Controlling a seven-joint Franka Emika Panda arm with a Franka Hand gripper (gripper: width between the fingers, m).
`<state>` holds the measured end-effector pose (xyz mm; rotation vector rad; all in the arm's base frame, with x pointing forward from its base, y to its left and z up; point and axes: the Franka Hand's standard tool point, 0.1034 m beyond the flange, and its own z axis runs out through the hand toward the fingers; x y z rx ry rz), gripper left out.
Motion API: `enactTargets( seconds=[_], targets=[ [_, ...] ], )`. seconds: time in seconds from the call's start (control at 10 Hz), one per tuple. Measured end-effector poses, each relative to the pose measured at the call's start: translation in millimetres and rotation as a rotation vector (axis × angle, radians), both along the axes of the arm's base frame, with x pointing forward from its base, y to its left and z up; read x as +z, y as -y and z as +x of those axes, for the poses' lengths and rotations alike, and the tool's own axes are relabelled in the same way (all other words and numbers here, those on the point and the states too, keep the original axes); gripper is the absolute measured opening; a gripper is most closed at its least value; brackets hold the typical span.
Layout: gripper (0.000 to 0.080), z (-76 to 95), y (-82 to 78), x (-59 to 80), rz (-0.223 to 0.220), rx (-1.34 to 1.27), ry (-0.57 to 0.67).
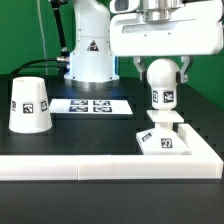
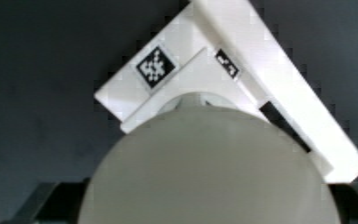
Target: Assemble lamp
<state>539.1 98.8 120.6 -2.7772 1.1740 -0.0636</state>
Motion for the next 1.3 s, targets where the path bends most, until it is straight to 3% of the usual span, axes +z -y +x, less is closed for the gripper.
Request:
enactTargets(
  seconds=[0.5, 1.1, 1.2, 1.3],
  targets=[
    [0.0579, 10.9, -2.3, -2.6, 0.082, -0.366, -0.088],
    [0.0579, 10.6, -6.6, -2.9, 0.116, -0.540, -0.113],
    [0.0676, 10.5, -7.0, -2.9, 0.112, -0.494, -0.106],
    [0.0692, 11.5, -10.1, -2.2, 0.108, -0.430, -0.085]
  ],
)
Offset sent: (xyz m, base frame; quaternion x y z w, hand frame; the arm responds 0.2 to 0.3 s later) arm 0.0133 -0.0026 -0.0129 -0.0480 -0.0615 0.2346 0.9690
